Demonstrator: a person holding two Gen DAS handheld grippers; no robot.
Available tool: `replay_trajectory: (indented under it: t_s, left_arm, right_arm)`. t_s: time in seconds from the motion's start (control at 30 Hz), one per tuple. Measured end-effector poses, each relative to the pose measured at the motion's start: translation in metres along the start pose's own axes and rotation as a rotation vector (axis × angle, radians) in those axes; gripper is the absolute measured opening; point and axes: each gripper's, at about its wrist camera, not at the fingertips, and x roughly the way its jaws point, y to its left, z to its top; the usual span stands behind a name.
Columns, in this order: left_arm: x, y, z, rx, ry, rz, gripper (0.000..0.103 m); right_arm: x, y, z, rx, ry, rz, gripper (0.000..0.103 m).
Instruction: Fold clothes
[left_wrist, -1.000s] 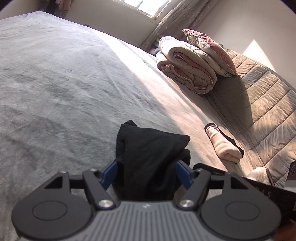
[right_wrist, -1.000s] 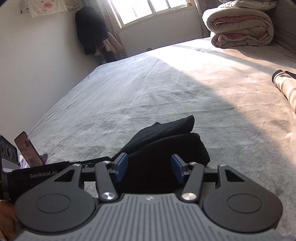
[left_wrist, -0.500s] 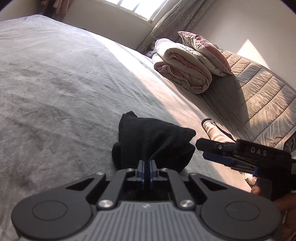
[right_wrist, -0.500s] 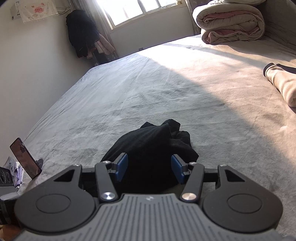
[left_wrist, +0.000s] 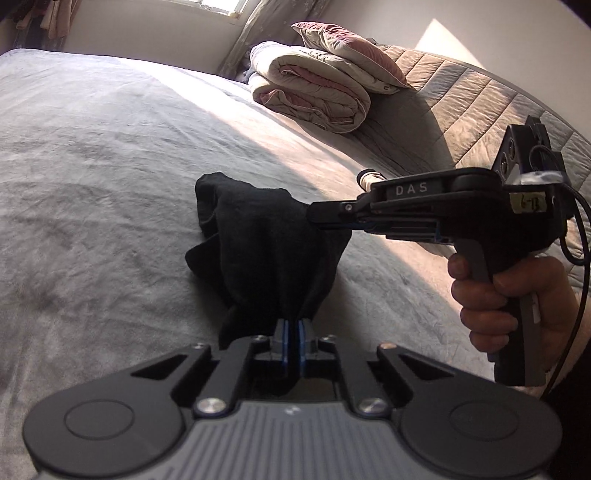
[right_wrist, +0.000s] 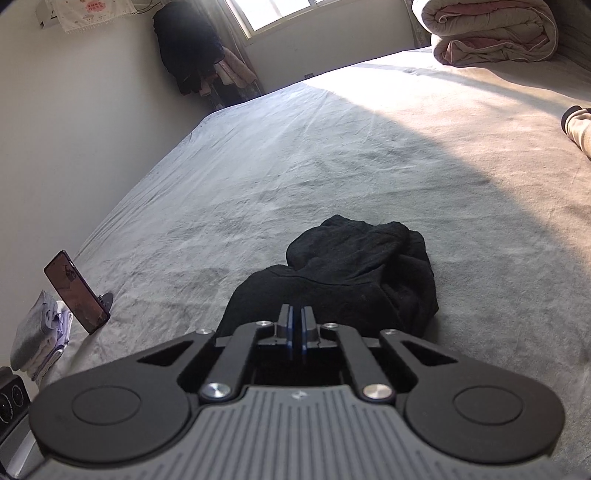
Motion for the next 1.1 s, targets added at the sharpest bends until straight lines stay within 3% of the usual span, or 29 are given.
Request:
replay_trajectory:
  t_s: [0.1,0.17,0.23,0.27,0.3,0.37,0.43,0.57,0.6,0.67,0.73,0.8,0.97,1.1]
  left_arm:
    - [-0.006,0.002,0.003,0.0,-0.013,-0.001,0.007]
    - [-0.009,0.003,0.005,-0.006,-0.029,0.001,0.017]
    - [-0.01,0.003,0.008,-0.014,-0.046,0.015,0.038]
    - [-0.01,0.004,0.009,-0.02,-0.054,0.027,0.041]
    - [-0.009,0.004,0.011,-0.029,-0.053,0.035,0.042]
    - [-0.005,0.007,0.016,-0.052,-0.04,0.043,0.043]
    - [-0.002,0.01,0.02,-0.079,-0.019,0.045,0.055]
    - [0.001,0.018,0.029,-0.116,0.006,0.084,0.066]
    - [0.001,0.021,0.031,-0.129,0.006,0.09,0.066]
    - [0.002,0.026,0.036,-0.151,0.001,0.098,0.066]
    - [0.004,0.032,0.041,-0.17,-0.006,0.102,0.066]
    - [0.006,0.035,0.045,-0.186,-0.009,0.103,0.066]
    - [0.019,0.036,0.054,-0.192,0.003,0.128,0.066]
    - [0.029,0.038,0.059,-0.219,-0.002,0.15,0.066]
  right_arm:
    - [-0.006,0.001,-0.002,-0.008,-0.003,-0.002,0.005]
    - [-0.011,0.0,-0.001,-0.014,-0.02,-0.023,0.007]
    - [-0.017,-0.002,-0.001,-0.007,-0.04,-0.052,0.031]
    - [-0.019,-0.004,-0.001,-0.002,-0.051,-0.069,0.043]
    - [-0.022,-0.005,0.0,0.003,-0.067,-0.08,0.065]
    - [-0.024,-0.007,0.001,-0.004,-0.088,-0.089,0.069]
    - [-0.023,-0.009,0.003,-0.01,-0.102,-0.1,0.069]
    - [-0.011,-0.016,0.005,0.015,-0.104,-0.104,0.069]
    - [-0.008,-0.017,0.005,0.023,-0.101,-0.099,0.068]
    - [-0.001,-0.018,0.003,0.041,-0.088,-0.081,0.058]
    - [0.005,-0.017,0.001,0.049,-0.057,-0.044,0.024]
    - [0.009,-0.016,-0.002,0.054,-0.032,-0.012,0.004]
    - [-0.009,-0.015,-0.004,0.044,-0.048,-0.01,0.002]
    - [-0.036,-0.03,-0.002,0.08,-0.096,-0.057,0.001]
